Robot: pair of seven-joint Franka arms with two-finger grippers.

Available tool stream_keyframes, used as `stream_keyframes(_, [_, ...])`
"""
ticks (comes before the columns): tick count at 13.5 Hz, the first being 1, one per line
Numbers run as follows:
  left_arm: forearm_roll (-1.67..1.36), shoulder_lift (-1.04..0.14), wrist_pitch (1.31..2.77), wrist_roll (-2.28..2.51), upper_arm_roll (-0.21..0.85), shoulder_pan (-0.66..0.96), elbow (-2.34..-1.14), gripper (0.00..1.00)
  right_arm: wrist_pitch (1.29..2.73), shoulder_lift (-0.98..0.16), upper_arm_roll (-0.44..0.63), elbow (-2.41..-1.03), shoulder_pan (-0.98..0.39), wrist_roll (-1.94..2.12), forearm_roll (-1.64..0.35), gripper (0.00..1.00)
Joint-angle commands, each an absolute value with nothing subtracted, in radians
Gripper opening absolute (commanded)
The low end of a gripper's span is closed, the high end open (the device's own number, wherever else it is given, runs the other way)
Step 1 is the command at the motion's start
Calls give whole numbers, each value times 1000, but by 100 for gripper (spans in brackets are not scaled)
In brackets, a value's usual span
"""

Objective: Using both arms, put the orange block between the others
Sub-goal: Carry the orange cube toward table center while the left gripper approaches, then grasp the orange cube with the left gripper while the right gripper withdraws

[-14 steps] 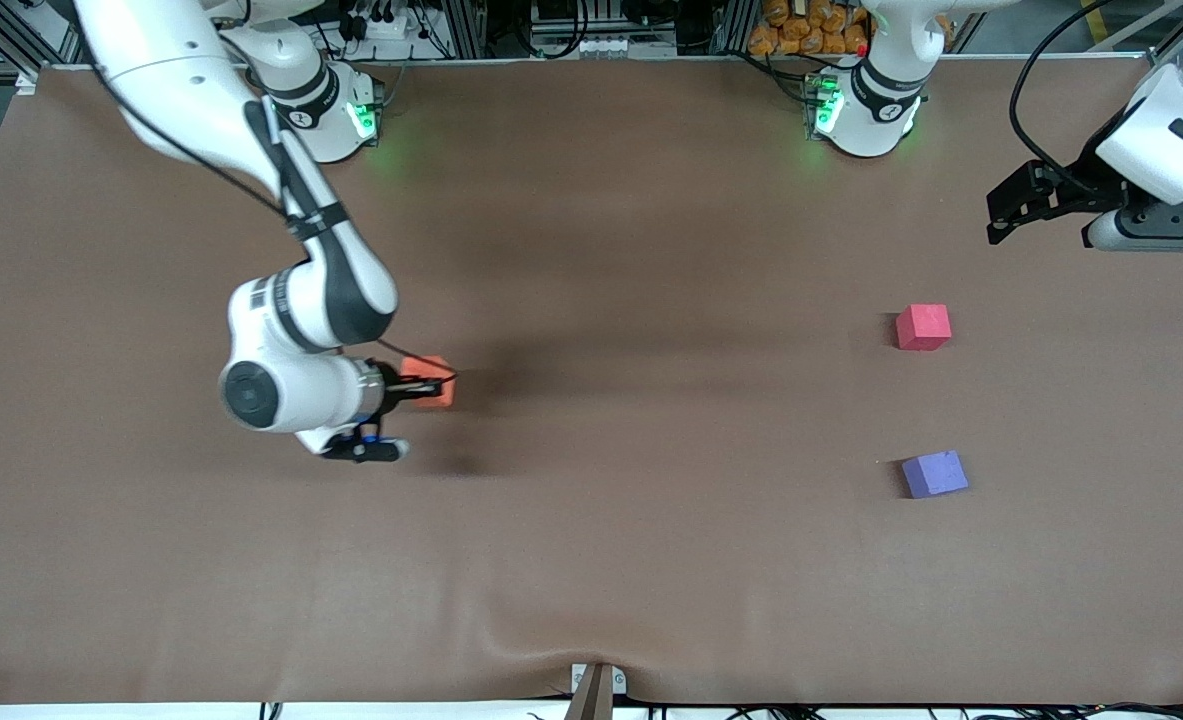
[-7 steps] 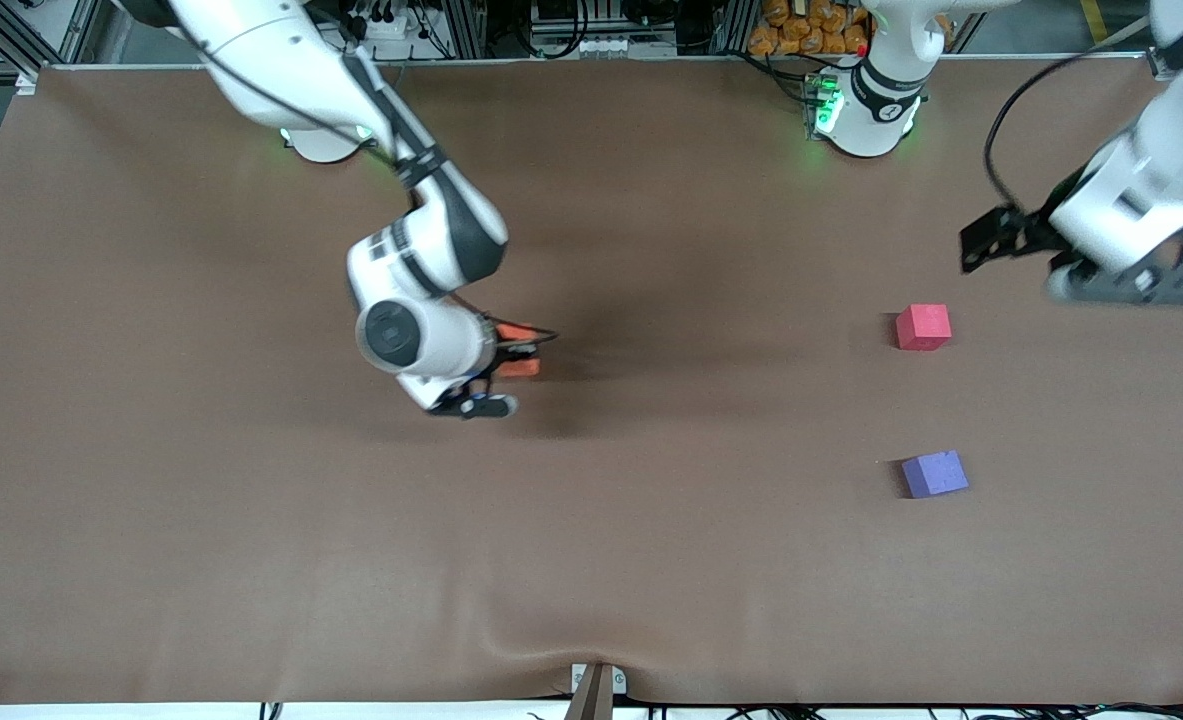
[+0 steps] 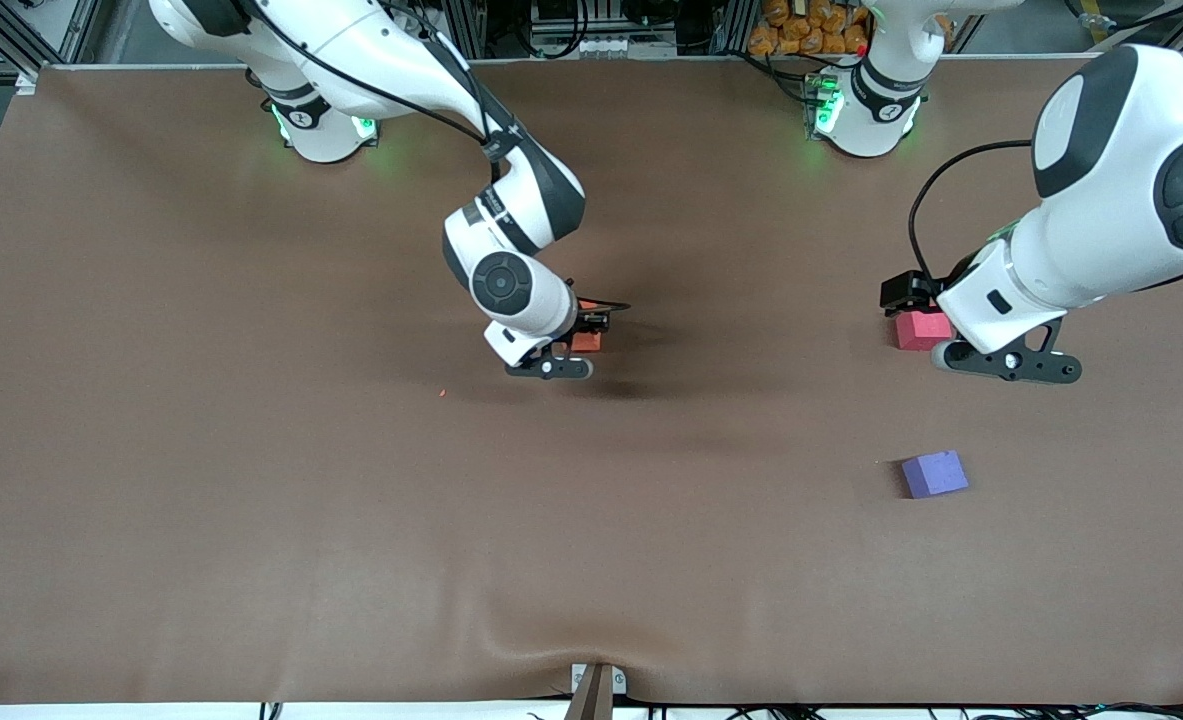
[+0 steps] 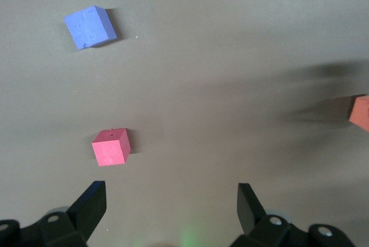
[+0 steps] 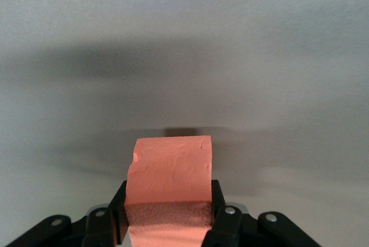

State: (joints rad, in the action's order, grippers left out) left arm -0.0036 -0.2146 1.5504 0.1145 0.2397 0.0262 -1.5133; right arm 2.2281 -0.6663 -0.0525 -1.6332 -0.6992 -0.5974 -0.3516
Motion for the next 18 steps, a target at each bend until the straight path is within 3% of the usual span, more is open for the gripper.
stream_keyframes(1, [15, -222, 1534, 91, 244, 28, -1494, 100, 2238, -696, -40, -1598, -719, -606, -373, 80])
stream_keyframes(2, [9, -225, 1542, 109, 248, 50, -1494, 100, 2255, -698, -40, -1600, -722, -606, -370, 98])
stream_keyframes(3, [14, -250, 1587, 121, 247, 89, -1494, 100, 2264, -696, -40, -1600, -724, -606, -371, 100])
stream_keyframes(7, [-23, -374, 1758, 227, 252, 130, -1471, 100, 2232, -669, -38, -1566, -692, -595, -359, 100])
stream_keyframes(13, [-51, -520, 1903, 548, 253, 230, -1466, 100, 1892, -490, -67, -1488, -542, -589, -230, 100])
stream_keyframes(18, [-19, -615, 2054, 892, 236, 448, -1466, 100, 1630, -336, -198, -1439, -237, -520, -192, 100])
